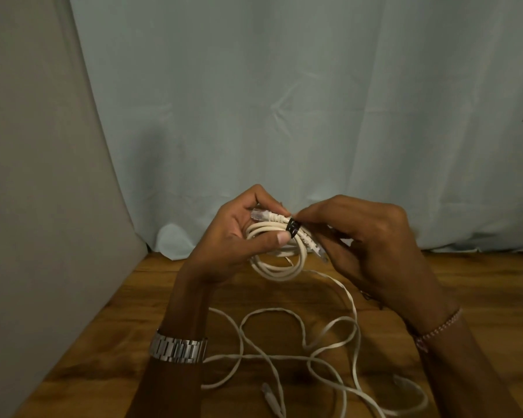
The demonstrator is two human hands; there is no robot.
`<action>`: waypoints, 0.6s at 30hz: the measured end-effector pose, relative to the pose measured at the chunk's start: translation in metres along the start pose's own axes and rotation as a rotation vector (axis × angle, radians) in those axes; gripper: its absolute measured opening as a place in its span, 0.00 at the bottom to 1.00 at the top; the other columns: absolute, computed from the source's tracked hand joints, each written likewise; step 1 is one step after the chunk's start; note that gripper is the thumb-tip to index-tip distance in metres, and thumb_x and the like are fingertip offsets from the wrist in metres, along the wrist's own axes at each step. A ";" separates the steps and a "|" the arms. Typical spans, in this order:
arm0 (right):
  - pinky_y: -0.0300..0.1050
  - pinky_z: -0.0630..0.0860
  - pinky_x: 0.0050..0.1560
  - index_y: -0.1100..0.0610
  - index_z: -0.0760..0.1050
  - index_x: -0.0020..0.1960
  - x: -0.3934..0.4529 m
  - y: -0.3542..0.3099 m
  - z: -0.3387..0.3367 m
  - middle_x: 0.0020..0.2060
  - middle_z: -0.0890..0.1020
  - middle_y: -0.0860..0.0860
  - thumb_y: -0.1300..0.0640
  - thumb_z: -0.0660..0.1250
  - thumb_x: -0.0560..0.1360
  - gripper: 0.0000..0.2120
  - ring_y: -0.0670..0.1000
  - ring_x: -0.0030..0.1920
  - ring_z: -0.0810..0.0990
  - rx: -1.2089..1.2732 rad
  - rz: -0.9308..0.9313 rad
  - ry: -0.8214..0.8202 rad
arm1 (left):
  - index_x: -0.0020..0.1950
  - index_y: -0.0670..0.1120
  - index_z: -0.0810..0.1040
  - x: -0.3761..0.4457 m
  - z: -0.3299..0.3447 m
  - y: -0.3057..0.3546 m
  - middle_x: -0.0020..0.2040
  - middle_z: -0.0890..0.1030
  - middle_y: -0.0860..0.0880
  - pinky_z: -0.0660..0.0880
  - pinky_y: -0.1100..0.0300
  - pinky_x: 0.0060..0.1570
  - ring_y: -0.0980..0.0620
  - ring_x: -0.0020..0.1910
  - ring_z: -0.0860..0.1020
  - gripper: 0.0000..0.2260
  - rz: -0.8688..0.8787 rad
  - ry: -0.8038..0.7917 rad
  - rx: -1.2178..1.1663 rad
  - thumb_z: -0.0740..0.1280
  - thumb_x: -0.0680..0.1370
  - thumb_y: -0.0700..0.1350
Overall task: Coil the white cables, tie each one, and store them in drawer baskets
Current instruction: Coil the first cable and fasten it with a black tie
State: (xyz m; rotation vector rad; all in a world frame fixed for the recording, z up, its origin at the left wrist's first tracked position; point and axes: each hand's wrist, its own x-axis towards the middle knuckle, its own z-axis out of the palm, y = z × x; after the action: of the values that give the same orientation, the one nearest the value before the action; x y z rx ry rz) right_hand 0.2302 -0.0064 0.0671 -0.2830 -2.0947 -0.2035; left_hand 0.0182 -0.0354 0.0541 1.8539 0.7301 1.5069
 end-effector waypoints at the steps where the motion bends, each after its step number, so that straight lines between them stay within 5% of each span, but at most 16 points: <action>1: 0.42 0.80 0.47 0.59 0.83 0.56 0.000 0.000 0.000 0.47 0.86 0.52 0.56 0.66 0.81 0.10 0.48 0.45 0.83 -0.011 -0.008 -0.012 | 0.49 0.54 0.80 0.000 0.000 0.001 0.44 0.82 0.50 0.78 0.59 0.41 0.50 0.41 0.81 0.10 0.000 0.003 0.020 0.74 0.71 0.42; 6: 0.52 0.81 0.41 0.59 0.82 0.54 -0.002 0.003 0.002 0.47 0.84 0.54 0.57 0.61 0.80 0.12 0.54 0.42 0.83 -0.085 -0.026 -0.050 | 0.49 0.52 0.81 -0.001 0.000 0.004 0.44 0.84 0.47 0.80 0.57 0.43 0.49 0.42 0.83 0.11 -0.016 0.018 0.112 0.76 0.73 0.38; 14: 0.53 0.82 0.40 0.58 0.83 0.52 -0.003 0.011 0.002 0.45 0.85 0.53 0.68 0.70 0.73 0.10 0.55 0.42 0.84 -0.160 -0.015 -0.118 | 0.53 0.44 0.80 -0.002 0.001 0.008 0.45 0.84 0.45 0.80 0.54 0.42 0.48 0.42 0.83 0.09 -0.076 -0.023 0.262 0.74 0.75 0.39; 18: 0.44 0.84 0.44 0.51 0.76 0.56 -0.001 0.006 -0.004 0.44 0.84 0.43 0.57 0.71 0.76 0.10 0.44 0.43 0.83 -0.045 0.100 -0.143 | 0.53 0.45 0.80 -0.002 0.002 0.008 0.44 0.84 0.46 0.80 0.51 0.42 0.47 0.42 0.83 0.09 -0.098 -0.045 0.322 0.75 0.75 0.39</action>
State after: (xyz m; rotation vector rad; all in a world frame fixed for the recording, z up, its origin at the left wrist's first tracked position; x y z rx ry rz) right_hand 0.2358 -0.0016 0.0691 -0.4398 -2.2127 -0.1745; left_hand 0.0201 -0.0422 0.0586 2.0440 1.0774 1.3413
